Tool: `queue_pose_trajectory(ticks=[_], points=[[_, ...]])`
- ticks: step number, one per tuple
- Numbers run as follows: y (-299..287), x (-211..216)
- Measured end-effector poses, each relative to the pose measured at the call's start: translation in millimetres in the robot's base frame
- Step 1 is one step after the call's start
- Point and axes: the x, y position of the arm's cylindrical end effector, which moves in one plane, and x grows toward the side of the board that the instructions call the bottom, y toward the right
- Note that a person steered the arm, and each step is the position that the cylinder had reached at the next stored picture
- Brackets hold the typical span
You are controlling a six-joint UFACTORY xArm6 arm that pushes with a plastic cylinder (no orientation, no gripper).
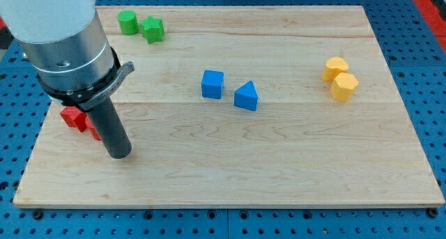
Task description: Move the arm below the yellow hexagon
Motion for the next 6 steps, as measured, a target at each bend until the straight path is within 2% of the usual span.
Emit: queue_pose_trajectory(ticks=[2, 3, 5, 6], points=[[19, -5], [63, -40], [279, -42], [357, -48]])
